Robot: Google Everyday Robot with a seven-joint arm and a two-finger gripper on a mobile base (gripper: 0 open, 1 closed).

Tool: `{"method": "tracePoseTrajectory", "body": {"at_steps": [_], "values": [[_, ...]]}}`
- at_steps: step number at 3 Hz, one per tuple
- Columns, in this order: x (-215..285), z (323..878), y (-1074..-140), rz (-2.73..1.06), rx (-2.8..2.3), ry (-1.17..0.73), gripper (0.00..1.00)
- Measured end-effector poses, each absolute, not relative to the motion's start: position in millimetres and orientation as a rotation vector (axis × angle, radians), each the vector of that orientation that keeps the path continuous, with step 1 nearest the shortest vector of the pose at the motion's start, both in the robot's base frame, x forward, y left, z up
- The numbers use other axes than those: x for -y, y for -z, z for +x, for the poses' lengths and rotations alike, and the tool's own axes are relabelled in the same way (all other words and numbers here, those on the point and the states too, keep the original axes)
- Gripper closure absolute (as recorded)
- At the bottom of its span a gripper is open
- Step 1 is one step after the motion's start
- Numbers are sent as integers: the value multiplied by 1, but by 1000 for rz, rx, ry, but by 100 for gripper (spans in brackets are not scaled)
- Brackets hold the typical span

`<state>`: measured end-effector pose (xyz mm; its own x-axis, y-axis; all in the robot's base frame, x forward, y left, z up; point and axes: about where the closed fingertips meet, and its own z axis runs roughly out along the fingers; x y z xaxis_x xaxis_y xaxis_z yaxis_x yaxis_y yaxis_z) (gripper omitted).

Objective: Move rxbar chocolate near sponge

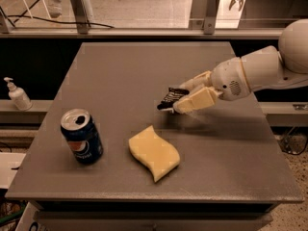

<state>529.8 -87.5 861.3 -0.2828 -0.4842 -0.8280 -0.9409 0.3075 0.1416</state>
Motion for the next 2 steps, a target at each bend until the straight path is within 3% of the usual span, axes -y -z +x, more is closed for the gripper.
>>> {"method": "tracePoseTrajectory", "body": {"at_steps": [2], "values": [[69,454,-854,-1472,-1839,-919,100]]}}
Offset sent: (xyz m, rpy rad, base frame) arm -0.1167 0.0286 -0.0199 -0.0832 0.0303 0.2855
